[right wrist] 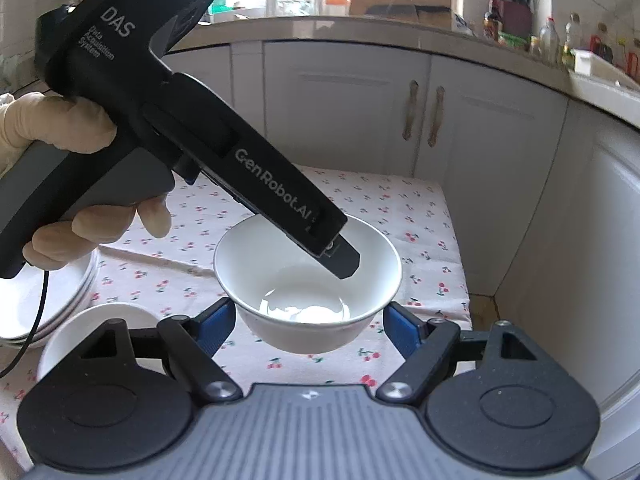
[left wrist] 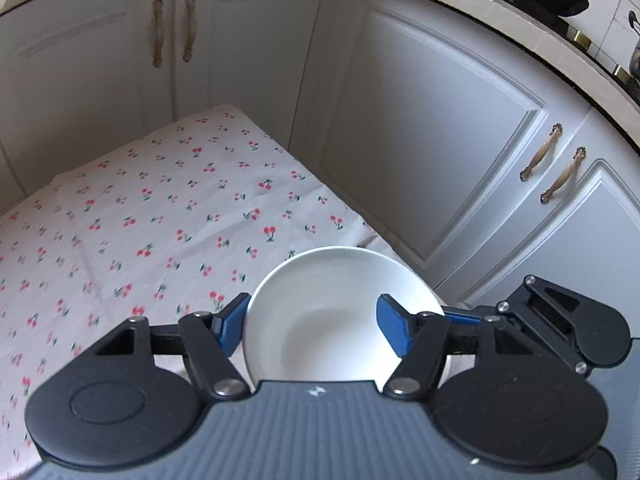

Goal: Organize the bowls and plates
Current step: 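Carry the pink-decal bowl with the left gripper over the nested bowls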

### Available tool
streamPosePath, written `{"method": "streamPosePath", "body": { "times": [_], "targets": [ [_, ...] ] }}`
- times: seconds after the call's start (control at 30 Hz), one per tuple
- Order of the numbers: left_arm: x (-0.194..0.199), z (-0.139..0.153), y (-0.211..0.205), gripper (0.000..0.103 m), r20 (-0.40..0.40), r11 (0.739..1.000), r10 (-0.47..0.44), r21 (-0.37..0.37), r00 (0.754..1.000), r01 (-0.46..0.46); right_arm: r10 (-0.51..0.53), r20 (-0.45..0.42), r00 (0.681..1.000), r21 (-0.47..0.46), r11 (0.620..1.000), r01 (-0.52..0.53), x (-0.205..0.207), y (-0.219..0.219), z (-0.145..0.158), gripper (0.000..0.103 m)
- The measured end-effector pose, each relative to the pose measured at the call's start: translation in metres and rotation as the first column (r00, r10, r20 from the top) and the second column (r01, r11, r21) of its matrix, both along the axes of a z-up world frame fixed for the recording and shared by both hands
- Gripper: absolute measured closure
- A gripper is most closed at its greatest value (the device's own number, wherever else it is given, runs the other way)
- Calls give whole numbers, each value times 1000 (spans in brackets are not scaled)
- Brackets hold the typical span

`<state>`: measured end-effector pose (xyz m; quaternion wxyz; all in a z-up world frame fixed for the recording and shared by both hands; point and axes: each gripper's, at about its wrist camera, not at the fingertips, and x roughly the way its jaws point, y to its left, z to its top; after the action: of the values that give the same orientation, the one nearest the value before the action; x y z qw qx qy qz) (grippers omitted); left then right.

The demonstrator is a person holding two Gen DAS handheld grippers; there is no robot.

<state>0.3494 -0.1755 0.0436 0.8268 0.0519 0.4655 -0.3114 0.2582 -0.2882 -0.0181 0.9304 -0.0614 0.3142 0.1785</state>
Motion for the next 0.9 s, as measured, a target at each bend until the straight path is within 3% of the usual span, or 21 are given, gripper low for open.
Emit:
{"method": "streamPosePath", "body": {
  "times": [0.5,0.9],
  "targets": [
    [-58,29,41,36,67,999,44,1,997,-44,58,33,998,26,998,-59,-50,29,30,18],
    [-96,27,72,36,84,996,88,3,993,-89,100,16,995,35,994,-100,-76,54,29,18]
  ]
}}
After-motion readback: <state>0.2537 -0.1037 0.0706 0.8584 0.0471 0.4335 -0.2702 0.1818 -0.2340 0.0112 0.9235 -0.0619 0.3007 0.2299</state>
